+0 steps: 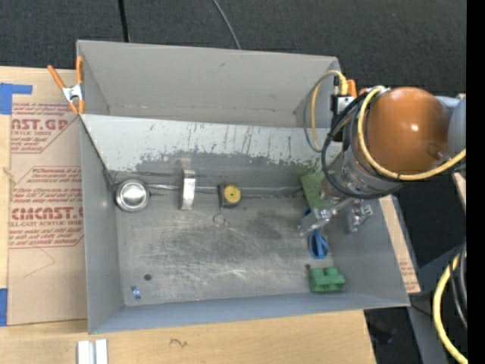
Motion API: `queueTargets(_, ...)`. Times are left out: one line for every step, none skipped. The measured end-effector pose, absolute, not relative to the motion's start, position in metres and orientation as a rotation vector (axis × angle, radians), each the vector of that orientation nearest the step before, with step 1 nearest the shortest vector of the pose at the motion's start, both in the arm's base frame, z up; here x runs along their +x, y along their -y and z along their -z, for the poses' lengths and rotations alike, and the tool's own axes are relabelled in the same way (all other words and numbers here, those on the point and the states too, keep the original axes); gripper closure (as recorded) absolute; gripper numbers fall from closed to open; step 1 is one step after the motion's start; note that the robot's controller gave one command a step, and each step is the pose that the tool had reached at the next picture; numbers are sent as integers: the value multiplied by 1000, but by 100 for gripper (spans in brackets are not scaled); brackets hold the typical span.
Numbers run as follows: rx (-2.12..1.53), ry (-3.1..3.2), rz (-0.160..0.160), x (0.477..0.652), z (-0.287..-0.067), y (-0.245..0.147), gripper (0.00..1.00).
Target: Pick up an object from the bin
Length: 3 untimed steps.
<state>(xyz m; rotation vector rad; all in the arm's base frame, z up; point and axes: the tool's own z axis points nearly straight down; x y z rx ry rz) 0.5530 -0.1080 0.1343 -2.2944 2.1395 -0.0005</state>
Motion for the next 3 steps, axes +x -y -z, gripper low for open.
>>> queueTargets(-2618, -1713, -13, 545, -83, 102, 0)
queueTargets(-2622, -1724, -6, 545, -84, 109, 100)
queueTargets(-2601, -1753, 8, 551, -167, 101, 100)
